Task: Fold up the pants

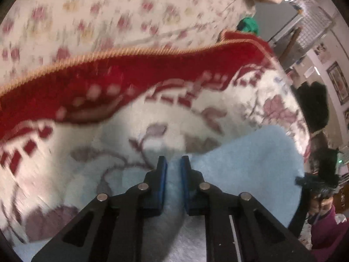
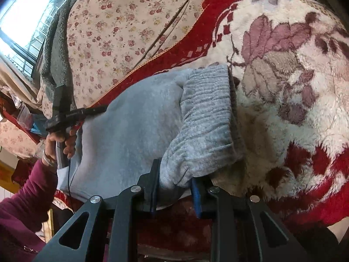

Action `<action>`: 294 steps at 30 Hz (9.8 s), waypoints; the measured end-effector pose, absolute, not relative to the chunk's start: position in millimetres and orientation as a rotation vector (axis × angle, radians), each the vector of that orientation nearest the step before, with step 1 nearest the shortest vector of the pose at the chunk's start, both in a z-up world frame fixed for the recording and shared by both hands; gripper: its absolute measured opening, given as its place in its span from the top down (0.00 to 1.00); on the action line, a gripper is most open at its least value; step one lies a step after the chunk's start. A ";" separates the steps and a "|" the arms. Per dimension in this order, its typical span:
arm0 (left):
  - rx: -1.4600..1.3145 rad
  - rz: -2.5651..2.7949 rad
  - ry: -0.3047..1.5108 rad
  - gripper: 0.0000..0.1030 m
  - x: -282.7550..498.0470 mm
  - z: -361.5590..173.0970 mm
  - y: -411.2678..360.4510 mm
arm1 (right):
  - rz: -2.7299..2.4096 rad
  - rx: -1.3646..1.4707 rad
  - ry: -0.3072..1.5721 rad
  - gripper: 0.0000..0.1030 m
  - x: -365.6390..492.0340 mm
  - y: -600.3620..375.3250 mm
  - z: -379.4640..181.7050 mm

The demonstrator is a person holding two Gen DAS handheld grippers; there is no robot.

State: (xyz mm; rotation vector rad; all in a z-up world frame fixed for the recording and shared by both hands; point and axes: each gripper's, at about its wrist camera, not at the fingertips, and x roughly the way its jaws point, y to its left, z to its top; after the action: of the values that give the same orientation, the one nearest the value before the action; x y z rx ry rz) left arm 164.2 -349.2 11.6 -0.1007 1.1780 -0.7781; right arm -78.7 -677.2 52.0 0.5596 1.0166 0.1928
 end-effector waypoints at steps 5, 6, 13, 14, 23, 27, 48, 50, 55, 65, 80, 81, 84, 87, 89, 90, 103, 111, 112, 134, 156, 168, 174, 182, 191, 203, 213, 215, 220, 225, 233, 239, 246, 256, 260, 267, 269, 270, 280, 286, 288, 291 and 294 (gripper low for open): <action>-0.076 -0.662 1.057 0.59 156.8 32.6 -339.9 | 0.145 0.481 1.019 0.69 -81.0 -669.9 69.2; -0.087 -0.638 1.033 0.52 152.3 40.0 -333.9 | 0.138 0.460 1.015 0.69 -83.0 -668.7 74.7; -0.102 -0.479 0.935 0.23 104.8 74.0 -288.1 | 0.135 0.411 0.885 0.38 -93.4 -658.3 120.5; -0.108 -0.455 0.925 0.23 96.8 76.3 -280.5 | 0.153 0.402 0.860 0.37 -93.4 -652.5 128.8; -0.136 -0.255 0.863 0.20 31.4 84.7 -218.3 | 0.366 0.321 0.832 0.20 -69.3 -569.9 149.8; -0.111 -0.167 0.836 0.17 8.6 85.8 -198.1 | 0.457 0.255 0.886 0.20 -51.0 -517.0 135.4; -0.325 0.152 0.782 0.14 -57.1 84.6 -59.5 | 0.741 0.024 1.029 0.18 4.3 -341.5 94.7; -0.379 0.210 0.768 0.13 -69.8 82.2 -33.2 | 0.770 -0.004 1.033 0.18 10.4 -321.9 93.9; -0.535 0.346 0.729 0.10 -102.5 69.1 32.4 | 0.865 -0.056 1.022 0.18 26.3 -261.1 91.8; -0.665 0.399 0.736 0.06 -126.0 41.0 74.0 | 1.117 -0.263 0.974 0.17 71.0 -115.0 92.9; -0.669 0.388 0.813 0.06 -99.0 10.0 75.6 | 1.312 -0.494 1.135 0.17 114.3 14.6 38.1; -0.668 0.385 0.813 0.06 -96.0 8.5 75.1 | 1.326 -0.491 1.159 0.17 118.0 19.7 33.1; -0.674 0.387 0.806 0.02 -89.0 5.0 77.8 | 1.378 -0.453 1.242 0.16 129.1 33.1 21.7; -0.693 0.388 0.803 0.00 -84.3 0.2 82.4 | 1.412 -0.462 1.280 0.16 133.3 44.0 14.4; -0.684 0.393 0.800 0.00 -82.1 -0.5 82.3 | 1.448 -0.474 1.285 0.16 133.1 50.9 12.1; -0.682 0.398 0.797 0.00 -81.1 -0.5 81.6 | 1.458 -0.478 1.292 0.16 132.3 54.2 10.9; -0.705 0.296 0.700 0.59 -82.5 11.9 85.5 | 1.538 -0.632 1.150 0.57 101.1 65.5 37.3; -0.578 0.265 0.598 0.67 -94.6 70.2 59.4 | 1.576 -0.618 0.973 0.59 85.2 33.0 102.0; -0.559 0.263 0.586 0.67 -95.2 76.9 53.9 | 1.577 -0.615 0.953 0.59 84.3 26.5 110.2; -0.234 0.062 0.475 0.77 -77.0 139.6 -127.0 | 1.355 -0.469 0.721 0.54 71.7 -195.7 184.5; -0.137 -0.320 0.616 0.28 -91.8 70.9 -211.2 | 0.986 -0.215 1.056 0.28 65.3 -355.4 76.4; -0.148 -0.260 0.562 0.18 -113.4 111.0 -160.3 | 0.834 0.088 0.982 0.25 65.1 -448.0 135.4; -0.088 -0.208 0.609 0.18 -100.6 96.8 -169.8 | 1.059 0.407 1.164 0.13 67.0 -374.5 121.3; 0.124 -0.134 0.601 0.11 -71.3 85.9 -193.9 | 0.904 0.380 1.179 0.13 71.2 -346.4 101.2; 0.204 -0.072 0.719 0.41 -22.7 57.4 -208.7 | 0.847 0.377 1.192 0.13 53.8 -396.0 100.5; -0.283 -0.245 0.690 0.77 -23.7 106.5 -101.2 | 0.926 -0.013 1.064 0.13 41.9 -333.9 107.4; -0.400 -0.282 0.599 0.77 -51.5 128.7 -30.6 | 1.016 -0.244 1.133 0.72 88.8 -224.4 49.2; -0.421 -0.284 0.590 0.77 -54.9 128.1 -25.0 | 1.019 -0.269 1.138 0.78 90.8 -217.0 46.7; -0.447 -0.292 0.532 0.77 -69.3 136.8 -10.7 | 1.128 -0.347 0.993 0.82 84.6 -189.3 88.2; -0.438 -0.297 0.517 0.77 -77.5 138.7 -7.9 | 1.141 -0.470 0.891 0.83 82.2 -147.7 75.3; -0.406 -0.308 0.527 0.78 -68.8 135.2 -25.8 | 1.097 -0.174 1.026 0.57 105.2 -189.7 72.0; -0.337 -0.335 0.542 0.78 -63.4 140.3 -60.7 | 1.003 -0.132 0.927 0.23 73.2 -263.4 106.3; -0.179 -0.426 0.618 0.84 -51.2 129.3 -157.3 | 0.748 0.014 1.005 0.23 83.9 -355.6 103.3; -0.292 -0.396 0.772 0.84 -32.5 57.4 -181.1 | 0.923 0.423 1.107 0.19 80.8 -391.6 95.3; -0.292 -0.403 0.755 0.84 -38.1 61.8 -181.7 | 1.009 0.338 1.185 0.18 83.0 -335.1 88.5; -0.327 -0.390 0.734 0.84 -41.7 59.4 -178.8 | 1.121 0.286 1.291 0.18 111.1 -261.6 75.8; -0.331 -0.381 0.728 0.84 -42.9 58.9 -179.8 | 1.129 0.189 1.278 0.19 111.3 -241.8 73.6; -0.332 -0.372 0.725 0.84 -43.3 59.1 -181.1 | 1.145 0.140 1.252 0.30 107.7 -234.7 74.7; -0.268 -0.437 0.674 0.84 -41.1 82.0 -237.8 | 1.083 -0.084 1.100 0.75 101.8 -280.8 112.4; -0.294 -0.417 0.755 0.84 -32.0 39.6 -241.1 | 0.967 -0.092 1.145 0.75 108.8 -295.5 63.7; -0.276 -0.420 0.757 0.73 -42.0 49.3 -234.4 | 0.972 -0.038 1.124 0.75 109.6 -294.5 51.2; -0.266 -0.447 0.722 0.34 -67.0 76.8 -214.1 | 0.978 0.025 1.114 0.74 111.9 -298.8 46.3; -0.198 -0.359 0.607 0.24 -88.6 110.3 -189.3 | 0.996 0.054 1.118 0.74 113.9 -303.7 46.0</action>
State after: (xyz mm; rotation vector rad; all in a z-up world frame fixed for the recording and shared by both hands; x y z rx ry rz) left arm -88.6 -189.3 110.3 -0.1980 0.6066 -0.3593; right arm 113.9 -303.7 46.0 0.0541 1.1183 0.9957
